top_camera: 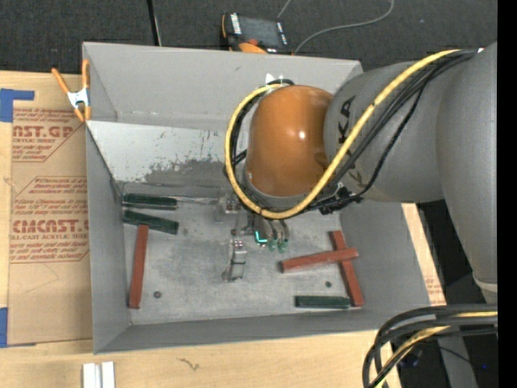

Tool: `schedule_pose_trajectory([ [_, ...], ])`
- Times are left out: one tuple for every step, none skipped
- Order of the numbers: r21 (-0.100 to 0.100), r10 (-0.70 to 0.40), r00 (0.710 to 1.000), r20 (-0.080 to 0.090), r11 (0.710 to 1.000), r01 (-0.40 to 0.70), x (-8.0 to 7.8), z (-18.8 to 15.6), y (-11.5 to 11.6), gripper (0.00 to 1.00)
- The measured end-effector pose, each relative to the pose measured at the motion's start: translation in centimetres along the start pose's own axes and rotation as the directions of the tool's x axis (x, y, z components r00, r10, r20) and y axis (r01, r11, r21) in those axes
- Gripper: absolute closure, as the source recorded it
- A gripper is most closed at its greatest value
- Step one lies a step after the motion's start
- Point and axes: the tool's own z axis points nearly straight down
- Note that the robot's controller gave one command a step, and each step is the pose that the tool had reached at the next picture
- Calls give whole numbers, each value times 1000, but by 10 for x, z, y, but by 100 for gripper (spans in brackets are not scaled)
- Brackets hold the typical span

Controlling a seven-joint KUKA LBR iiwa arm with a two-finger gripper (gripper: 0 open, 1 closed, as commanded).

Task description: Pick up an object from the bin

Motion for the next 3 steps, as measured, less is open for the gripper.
schedule_pose_trajectory([
  [1,-320,947,14,947,320,-43,-37,47,0],
  [3,-643,766,7,766,643,-60,12,92,0],
  [6,-888,460,4,460,888,-61,99,116,0],
])
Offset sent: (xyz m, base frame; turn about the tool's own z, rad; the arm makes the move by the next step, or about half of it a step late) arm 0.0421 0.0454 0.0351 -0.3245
